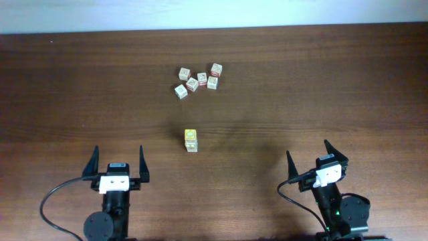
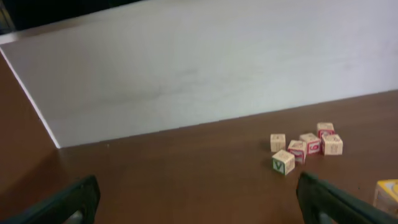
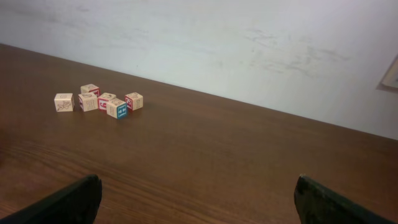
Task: Rotate 4 blocks
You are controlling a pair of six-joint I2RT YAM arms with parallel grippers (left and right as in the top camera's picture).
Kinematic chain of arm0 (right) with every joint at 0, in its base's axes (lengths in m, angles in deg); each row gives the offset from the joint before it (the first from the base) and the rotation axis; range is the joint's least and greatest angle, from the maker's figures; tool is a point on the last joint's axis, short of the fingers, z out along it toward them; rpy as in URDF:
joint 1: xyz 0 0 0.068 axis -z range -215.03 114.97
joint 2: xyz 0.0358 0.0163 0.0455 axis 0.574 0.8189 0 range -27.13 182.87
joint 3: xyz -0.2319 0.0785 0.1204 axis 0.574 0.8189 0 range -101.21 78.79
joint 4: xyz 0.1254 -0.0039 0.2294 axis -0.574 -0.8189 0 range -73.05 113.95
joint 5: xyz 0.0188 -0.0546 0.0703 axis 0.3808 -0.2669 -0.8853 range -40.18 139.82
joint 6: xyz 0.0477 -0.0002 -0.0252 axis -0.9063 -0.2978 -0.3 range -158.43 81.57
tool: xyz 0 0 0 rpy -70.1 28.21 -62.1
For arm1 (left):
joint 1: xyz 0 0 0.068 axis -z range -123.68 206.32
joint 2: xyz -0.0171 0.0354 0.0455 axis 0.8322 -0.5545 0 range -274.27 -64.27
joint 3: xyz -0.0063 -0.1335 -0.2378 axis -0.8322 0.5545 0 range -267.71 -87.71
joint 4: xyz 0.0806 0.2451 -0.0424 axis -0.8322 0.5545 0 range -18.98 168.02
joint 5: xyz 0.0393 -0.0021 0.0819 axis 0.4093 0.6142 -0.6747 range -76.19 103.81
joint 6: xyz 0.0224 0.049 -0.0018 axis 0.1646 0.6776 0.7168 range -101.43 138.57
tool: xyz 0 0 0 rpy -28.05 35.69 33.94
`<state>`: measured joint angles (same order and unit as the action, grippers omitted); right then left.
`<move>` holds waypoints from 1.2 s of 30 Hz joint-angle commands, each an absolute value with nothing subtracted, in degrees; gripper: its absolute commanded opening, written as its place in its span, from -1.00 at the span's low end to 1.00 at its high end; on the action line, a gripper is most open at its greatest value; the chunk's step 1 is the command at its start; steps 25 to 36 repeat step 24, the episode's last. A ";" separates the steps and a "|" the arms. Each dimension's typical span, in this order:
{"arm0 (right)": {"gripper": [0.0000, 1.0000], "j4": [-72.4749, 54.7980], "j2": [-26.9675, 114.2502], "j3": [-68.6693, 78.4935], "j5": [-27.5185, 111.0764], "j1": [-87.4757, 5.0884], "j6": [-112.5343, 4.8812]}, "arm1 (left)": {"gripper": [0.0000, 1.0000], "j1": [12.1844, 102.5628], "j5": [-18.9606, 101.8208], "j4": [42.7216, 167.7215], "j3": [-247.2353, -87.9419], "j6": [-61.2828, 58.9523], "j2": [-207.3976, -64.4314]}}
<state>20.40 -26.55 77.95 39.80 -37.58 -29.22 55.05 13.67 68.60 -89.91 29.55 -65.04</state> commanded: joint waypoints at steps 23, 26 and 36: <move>0.97 20.33 -26.92 78.47 40.13 -37.20 -29.22 | 0.98 54.91 13.45 75.79 -88.20 32.37 -64.56; 0.97 20.35 -26.95 78.47 40.13 -37.20 -29.22 | 0.98 54.91 13.45 75.79 -88.20 32.37 -64.56; 0.97 20.35 -26.95 78.47 40.13 -37.20 -29.22 | 0.98 54.91 13.45 75.79 -88.20 32.37 -64.56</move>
